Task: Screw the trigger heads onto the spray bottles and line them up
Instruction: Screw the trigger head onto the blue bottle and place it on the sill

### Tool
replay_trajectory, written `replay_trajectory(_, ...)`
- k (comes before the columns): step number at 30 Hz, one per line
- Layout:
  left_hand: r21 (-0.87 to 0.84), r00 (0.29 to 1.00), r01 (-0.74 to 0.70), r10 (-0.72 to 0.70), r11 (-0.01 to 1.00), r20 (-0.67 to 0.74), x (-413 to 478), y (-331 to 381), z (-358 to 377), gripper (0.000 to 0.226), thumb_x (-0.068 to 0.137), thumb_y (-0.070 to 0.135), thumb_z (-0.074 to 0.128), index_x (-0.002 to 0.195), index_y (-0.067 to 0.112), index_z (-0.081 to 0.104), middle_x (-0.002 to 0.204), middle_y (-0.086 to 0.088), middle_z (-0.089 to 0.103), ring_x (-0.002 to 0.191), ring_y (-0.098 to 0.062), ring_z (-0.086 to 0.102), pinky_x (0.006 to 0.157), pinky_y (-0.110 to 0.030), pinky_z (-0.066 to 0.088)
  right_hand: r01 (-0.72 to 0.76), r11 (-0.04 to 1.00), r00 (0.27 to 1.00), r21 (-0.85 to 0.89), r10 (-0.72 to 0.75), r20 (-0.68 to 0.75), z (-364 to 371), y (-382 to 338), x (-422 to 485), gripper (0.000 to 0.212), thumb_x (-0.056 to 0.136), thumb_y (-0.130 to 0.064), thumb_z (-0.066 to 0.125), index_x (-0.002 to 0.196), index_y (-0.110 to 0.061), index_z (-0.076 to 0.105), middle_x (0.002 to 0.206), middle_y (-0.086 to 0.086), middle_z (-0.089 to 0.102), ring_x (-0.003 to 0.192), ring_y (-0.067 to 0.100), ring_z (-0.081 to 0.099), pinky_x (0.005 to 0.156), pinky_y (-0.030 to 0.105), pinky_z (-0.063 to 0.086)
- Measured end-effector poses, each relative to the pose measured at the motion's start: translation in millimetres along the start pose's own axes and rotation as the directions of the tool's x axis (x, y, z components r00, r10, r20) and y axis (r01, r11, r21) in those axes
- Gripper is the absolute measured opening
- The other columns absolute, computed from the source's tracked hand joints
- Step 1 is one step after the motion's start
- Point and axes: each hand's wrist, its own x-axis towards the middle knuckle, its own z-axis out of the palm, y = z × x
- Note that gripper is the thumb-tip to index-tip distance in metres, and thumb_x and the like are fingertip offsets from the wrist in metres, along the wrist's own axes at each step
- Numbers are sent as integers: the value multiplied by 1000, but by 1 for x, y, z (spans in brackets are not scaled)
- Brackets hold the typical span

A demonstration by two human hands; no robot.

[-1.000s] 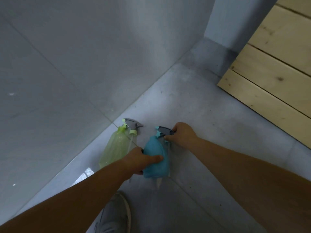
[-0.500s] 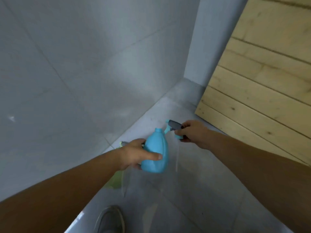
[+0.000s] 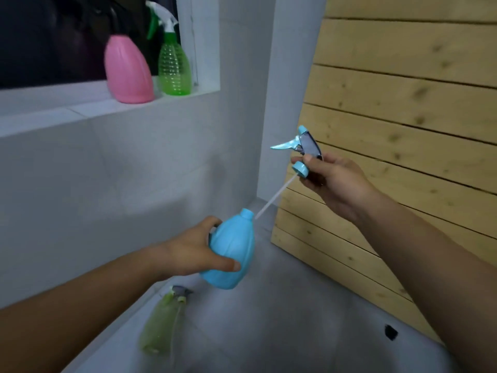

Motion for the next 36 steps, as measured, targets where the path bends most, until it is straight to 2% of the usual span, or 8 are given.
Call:
replay_trajectory(3,23,999,-39,40,999,-14,-8,13,7,79,66,28,95,129,25,47,110,1,69,98,-17,71,82,-33,62,85,996,995,21,-84,-49,1,-13,-17,12,92,-11,62,100,-15,71,103,4,76,91,11,68,78,24,53)
replay_trajectory(7,48,999,-46,47,998,-18,-11,19,8,80,65,33,94,127,31,44,111,4,66,98,-16,69,82,-35,63,161,986,979,-51,-166,-114,-6,-18,-27,17,90,-17,65,106,-18,71,106,3,77,97,15,68,81,27,52)
replay_trajectory(15,97,996,-92,90,991,20,-10,25,19,81,61,38,94,126,32,46,114,4,66,100,-16,69,84,-38,63,116,991,992,-62,-118,-36,1,0,-29,20,91,-14,65,110,-17,68,110,6,75,104,17,69,91,32,54)
replay_trajectory(21,-74,992,-127,127,989,5,-9,30,20,78,65,33,94,129,34,50,116,2,69,103,-17,72,89,-43,63,1,992,991,-123,16,135,14,26,-29,21,89,-6,66,110,-2,66,112,22,72,96,23,70,87,31,58)
replay_trajectory(25,-159,991,-129,131,979,3,-12,31,18,71,71,23,92,130,30,52,117,0,70,103,-16,73,89,-40,63,-18,989,980,-149,47,195,15,30,-28,22,89,-6,66,112,-5,65,111,20,73,101,25,71,90,34,57)
replay_trajectory(30,-224,988,-131,145,966,46,-15,28,14,68,75,22,90,131,32,54,119,2,70,105,-13,72,87,-34,63,-35,986,971,-161,72,227,16,30,-26,25,92,-8,63,116,-9,63,115,17,73,109,28,69,96,39,55)
replay_trajectory(33,-274,986,-128,152,953,69,-16,28,13,65,76,21,89,131,33,56,120,2,71,104,-12,73,86,-33,63,-48,987,962,-152,87,259,17,30,-26,25,93,-8,61,118,-8,62,114,15,73,104,23,71,91,35,56)
replay_trajectory(36,-335,986,-106,143,936,89,-16,26,11,65,76,22,89,132,35,57,122,1,72,108,-16,73,89,-39,63,-63,990,955,-130,97,281,19,31,-27,27,93,-6,60,120,-8,61,112,14,73,100,19,71,86,32,56)
